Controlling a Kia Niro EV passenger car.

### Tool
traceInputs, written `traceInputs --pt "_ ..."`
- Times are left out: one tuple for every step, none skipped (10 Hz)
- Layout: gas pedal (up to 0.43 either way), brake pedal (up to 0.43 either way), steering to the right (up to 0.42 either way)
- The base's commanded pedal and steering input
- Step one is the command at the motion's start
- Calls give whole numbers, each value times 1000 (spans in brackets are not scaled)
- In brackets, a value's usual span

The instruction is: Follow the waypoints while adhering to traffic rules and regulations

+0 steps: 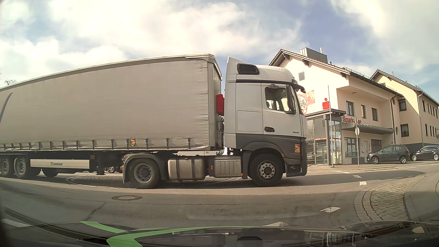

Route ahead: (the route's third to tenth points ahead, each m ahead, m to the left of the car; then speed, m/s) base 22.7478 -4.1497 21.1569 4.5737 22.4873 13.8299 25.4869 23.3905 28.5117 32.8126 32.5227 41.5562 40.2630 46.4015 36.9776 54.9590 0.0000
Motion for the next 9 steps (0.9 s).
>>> traceInputs --pt "0 402 98" --pt "0 396 98" --pt "0 402 99" --pt "0 402 99" --pt "0 402 99" --pt "0 402 99" --pt "0 402 99" --pt "0 402 99" --pt "0 402 99"
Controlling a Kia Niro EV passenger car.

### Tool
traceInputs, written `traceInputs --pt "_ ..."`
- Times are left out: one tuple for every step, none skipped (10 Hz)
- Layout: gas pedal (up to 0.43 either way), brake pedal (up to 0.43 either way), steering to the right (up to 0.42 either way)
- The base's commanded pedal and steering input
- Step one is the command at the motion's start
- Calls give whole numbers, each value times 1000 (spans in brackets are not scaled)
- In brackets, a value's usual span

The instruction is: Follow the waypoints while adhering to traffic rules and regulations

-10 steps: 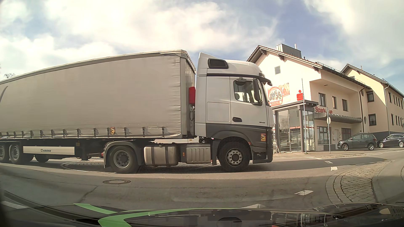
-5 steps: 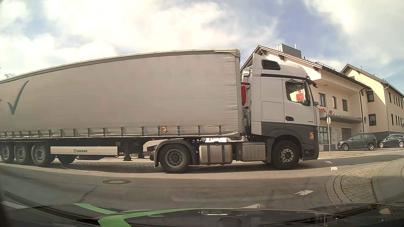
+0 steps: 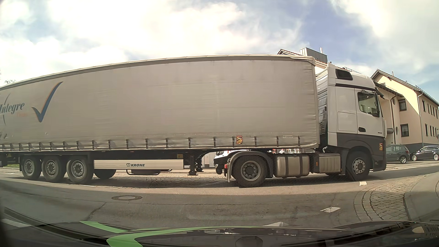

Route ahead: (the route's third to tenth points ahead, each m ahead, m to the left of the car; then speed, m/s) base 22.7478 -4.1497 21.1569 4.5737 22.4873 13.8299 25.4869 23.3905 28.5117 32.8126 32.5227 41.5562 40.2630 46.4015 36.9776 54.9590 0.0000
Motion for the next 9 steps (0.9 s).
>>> traceInputs --pt "0 402 99" --pt "0 396 99" --pt "0 396 99" --pt "0 402 99" --pt "0 396 99" --pt "0 402 99" --pt "0 402 99" --pt "0 396 99" --pt "0 396 100"
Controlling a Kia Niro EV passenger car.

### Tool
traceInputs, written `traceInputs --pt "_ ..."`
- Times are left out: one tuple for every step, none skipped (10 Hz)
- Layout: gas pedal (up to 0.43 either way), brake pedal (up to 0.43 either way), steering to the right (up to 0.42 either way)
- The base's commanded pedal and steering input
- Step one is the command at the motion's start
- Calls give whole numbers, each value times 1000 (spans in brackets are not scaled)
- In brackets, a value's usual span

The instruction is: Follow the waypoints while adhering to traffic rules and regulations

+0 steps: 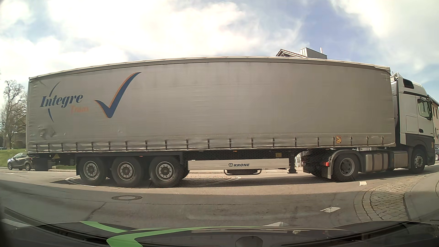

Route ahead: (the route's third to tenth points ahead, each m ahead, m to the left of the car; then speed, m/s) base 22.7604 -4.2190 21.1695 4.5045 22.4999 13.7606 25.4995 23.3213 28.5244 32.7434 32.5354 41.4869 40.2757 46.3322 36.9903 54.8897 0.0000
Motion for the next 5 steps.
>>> traceInputs --pt "0 396 99" --pt "0 396 99" --pt "0 396 100" --pt "0 396 100" --pt "0 396 100"
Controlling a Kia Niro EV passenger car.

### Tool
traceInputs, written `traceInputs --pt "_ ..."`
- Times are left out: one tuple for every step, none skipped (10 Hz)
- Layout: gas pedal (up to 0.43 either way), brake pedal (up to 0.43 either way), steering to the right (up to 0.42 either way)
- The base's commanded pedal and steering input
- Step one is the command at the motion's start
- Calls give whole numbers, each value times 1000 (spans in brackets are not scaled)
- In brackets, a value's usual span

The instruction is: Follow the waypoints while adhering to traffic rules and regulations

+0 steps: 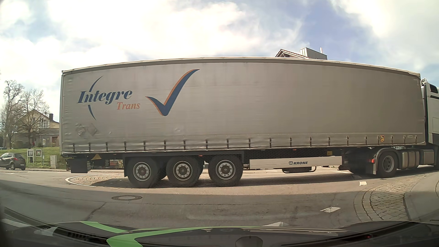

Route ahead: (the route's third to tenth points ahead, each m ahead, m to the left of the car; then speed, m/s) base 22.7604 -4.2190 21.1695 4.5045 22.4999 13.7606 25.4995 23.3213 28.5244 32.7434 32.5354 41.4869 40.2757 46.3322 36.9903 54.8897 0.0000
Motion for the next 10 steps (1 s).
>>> traceInputs --pt "0 396 100" --pt "0 396 100" --pt "0 396 100" --pt "0 396 100" --pt "0 396 101" --pt "0 396 101" --pt "0 396 101" --pt "0 396 101" --pt "0 396 101" --pt "0 396 101"
